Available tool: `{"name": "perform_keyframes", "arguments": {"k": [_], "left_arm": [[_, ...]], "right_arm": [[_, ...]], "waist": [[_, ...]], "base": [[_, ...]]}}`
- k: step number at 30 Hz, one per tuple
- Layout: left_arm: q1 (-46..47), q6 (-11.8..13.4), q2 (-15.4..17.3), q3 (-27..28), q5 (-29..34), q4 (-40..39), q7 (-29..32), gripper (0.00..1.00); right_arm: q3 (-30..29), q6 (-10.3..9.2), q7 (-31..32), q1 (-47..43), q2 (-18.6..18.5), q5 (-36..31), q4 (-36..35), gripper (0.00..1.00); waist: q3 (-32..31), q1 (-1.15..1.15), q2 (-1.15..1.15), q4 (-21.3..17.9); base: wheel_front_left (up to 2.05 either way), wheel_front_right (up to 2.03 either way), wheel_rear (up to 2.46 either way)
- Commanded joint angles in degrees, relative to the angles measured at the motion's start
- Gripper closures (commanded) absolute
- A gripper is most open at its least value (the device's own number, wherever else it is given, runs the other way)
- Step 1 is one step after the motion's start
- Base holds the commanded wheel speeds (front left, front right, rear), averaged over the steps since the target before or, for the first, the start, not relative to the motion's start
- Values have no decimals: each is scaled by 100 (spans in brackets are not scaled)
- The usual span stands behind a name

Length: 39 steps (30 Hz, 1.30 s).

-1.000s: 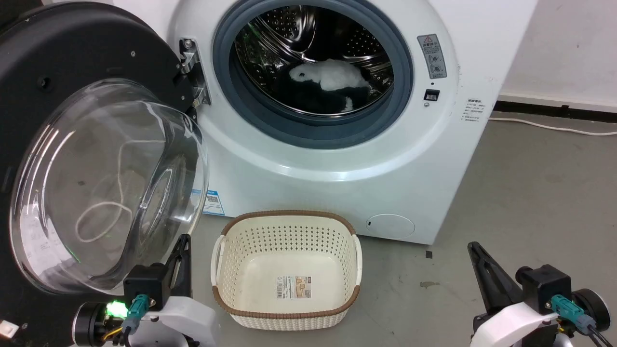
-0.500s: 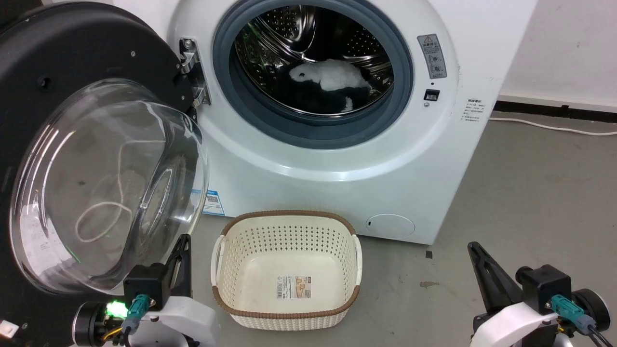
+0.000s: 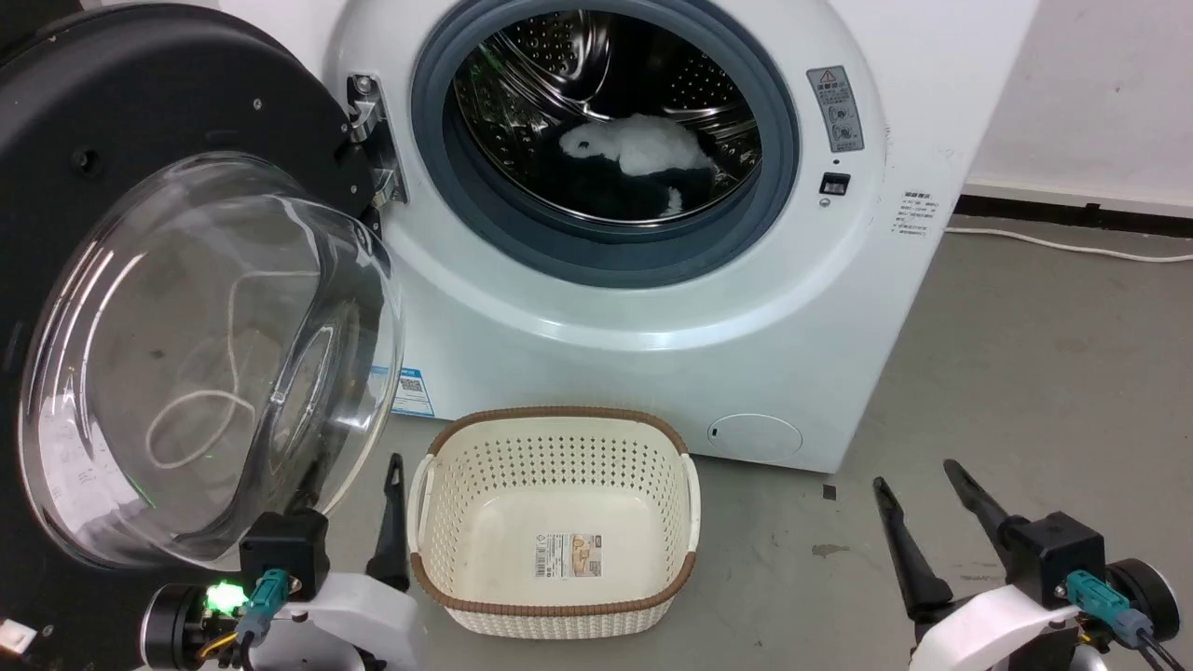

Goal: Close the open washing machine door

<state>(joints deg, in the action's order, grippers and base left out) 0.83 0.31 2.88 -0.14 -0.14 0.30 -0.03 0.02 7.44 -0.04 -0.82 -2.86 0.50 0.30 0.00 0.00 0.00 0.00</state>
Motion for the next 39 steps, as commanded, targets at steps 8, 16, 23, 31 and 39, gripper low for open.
{"name": "perform_keyframes", "arguments": {"k": [8, 16, 23, 31, 39], "left_arm": [[-8, -42, 7, -34, -167, 51, -127, 0], [-10, -67, 13, -64, -269, 82, -197, 10], [-1, -104, 15, -84, -394, 75, -310, 100], [117, -143, 5, 38, -545, -339, -451, 100], [384, -80, 1, 456, -737, -1186, -548, 100]], "right_arm": [[-11, 1, -173, -87, 0, 183, 64, 0], [-18, 1, -271, -136, 0, 295, 108, 0], [-15, 1, -356, -171, 0, 387, 162, 0], [-25, 1, -451, -218, 0, 492, 233, 0], [-71, 2, -547, -245, -1, 592, 354, 0]], "waist": [[-2, 0, 0, 11], [-5, 0, 0, 17], [-6, 0, 0, 35], [-14, 0, 0, 157], [-19, 0, 0, 454]], "base": [[0, 0, 0], [0, 0, 0], [0, 0, 0], [0, 0, 0], [0, 0, 0]]}}
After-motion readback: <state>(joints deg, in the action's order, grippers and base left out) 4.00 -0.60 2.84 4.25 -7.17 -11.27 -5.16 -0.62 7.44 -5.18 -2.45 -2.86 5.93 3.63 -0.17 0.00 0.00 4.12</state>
